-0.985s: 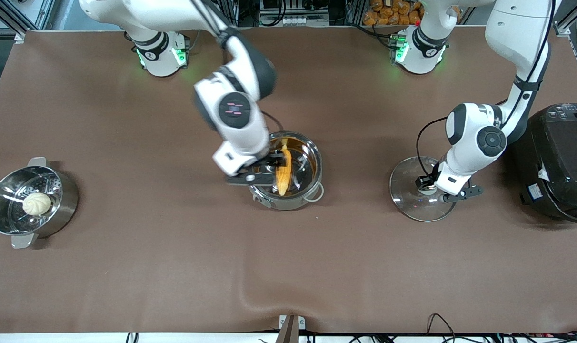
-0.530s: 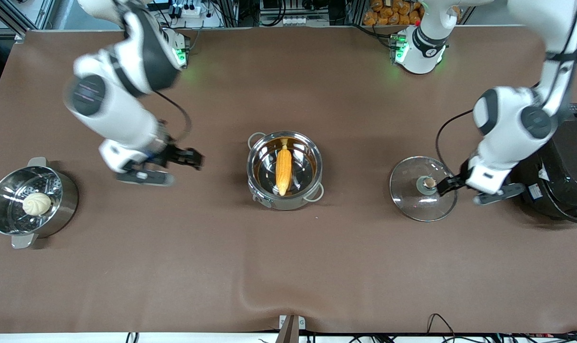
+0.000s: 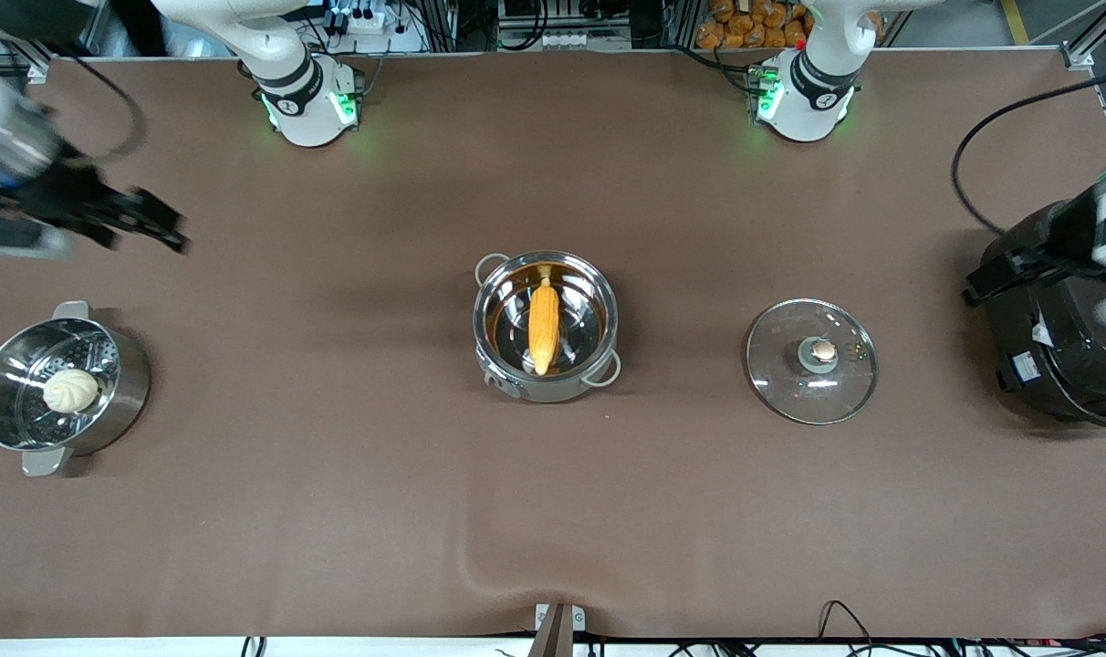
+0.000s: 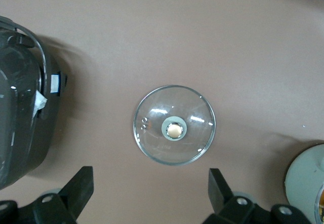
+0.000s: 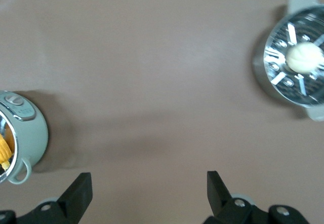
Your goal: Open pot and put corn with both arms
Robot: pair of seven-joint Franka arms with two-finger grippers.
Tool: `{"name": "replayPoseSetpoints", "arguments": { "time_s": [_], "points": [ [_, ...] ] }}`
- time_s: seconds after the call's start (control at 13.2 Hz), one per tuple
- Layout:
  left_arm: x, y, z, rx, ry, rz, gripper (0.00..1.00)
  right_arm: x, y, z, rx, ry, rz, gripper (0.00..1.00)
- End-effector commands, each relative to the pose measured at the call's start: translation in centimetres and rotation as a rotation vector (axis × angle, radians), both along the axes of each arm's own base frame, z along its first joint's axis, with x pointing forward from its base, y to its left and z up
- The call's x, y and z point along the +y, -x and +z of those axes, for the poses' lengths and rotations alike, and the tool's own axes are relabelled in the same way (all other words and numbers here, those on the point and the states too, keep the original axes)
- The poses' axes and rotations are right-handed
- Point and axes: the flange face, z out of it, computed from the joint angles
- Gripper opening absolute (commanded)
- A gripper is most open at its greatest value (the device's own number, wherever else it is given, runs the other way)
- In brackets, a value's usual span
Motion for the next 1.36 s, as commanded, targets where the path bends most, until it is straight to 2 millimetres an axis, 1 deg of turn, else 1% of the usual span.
{"name": "replayPoseSetpoints", "arguments": {
  "time_s": [0.0, 0.08, 0.15, 0.23, 0.3, 0.38, 0.45, 0.53, 0.68, 0.76, 0.83, 0.91, 0.98, 1.21, 1.29],
  "points": [
    [-0.2, 0.4, 0.7, 0.059, 0.026, -0.040, 1.00, 0.7, 0.3, 2.3, 0.013, 0.006, -0.085, 1.00],
    [-0.6, 1.0, 1.6, 0.049, 0.036, -0.064, 1.00, 1.1, 0.2, 2.7, 0.005, 0.004, -0.083, 1.00],
    [-0.4, 1.0, 1.7, 0.048, 0.030, -0.064, 1.00, 1.2, 0.0, 3.1, -0.008, -0.002, -0.072, 1.00],
    [-0.2, 1.0, 1.7, 0.050, 0.033, -0.059, 1.00, 1.2, -0.2, 4.0, -0.023, -0.016, -0.070, 1.00],
    [0.2, 1.0, 1.7, 0.048, 0.030, -0.053, 1.00, 0.8, -0.4, 3.9, -0.021, -0.014, -0.067, 1.00],
    [0.5, 0.9, 2.3, 0.038, 0.024, -0.048, 1.00, -0.2, -0.4, 3.5, -0.010, -0.003, -0.049, 1.00],
    [0.4, 0.9, 2.7, 0.030, 0.034, -0.049, 1.00, -2.5, -0.8, 2.7, 0.003, 0.000, -0.049, 1.00],
    [0.3, 1.0, 2.6, 0.040, 0.036, -0.051, 1.00, -3.9, -1.1, 2.1, 0.014, 0.001, -0.070, 1.00],
    [0.6, 1.1, 2.3, 0.065, 0.032, -0.046, 1.00, -4.2, -1.3, 2.2, 0.003, 0.001, -0.077, 1.00],
    [0.6, 1.1, 2.4, 0.064, 0.027, -0.045, 1.00, -4.5, -1.6, 2.5, -0.008, 0.004, -0.080, 1.00],
    [0.6, 1.1, 2.4, 0.065, 0.026, -0.046, 1.00, -4.7, -2.4, 2.7, -0.016, 0.004, -0.085, 1.00],
    [0.7, 1.2, 2.3, 0.074, 0.023, -0.046, 1.00, -4.8, -3.8, 3.1, -0.027, 0.002, -0.090, 1.00],
    [0.3, 1.3, 2.2, 0.082, 0.023, -0.054, 1.00, -4.6, -5.0, 3.4, -0.030, 0.000, -0.093, 1.00],
    [0.1, 1.3, 2.2, 0.086, 0.023, -0.104, 1.00, -3.5, -5.2, 3.8, -0.044, 0.003, -0.062, 1.00],
    [0.1, 1.3, 2.2, 0.086, 0.023, -0.117, 1.00, -2.3, -5.2, 4.0, -0.046, 0.009, 0.002, 1.00]
  ]
}}
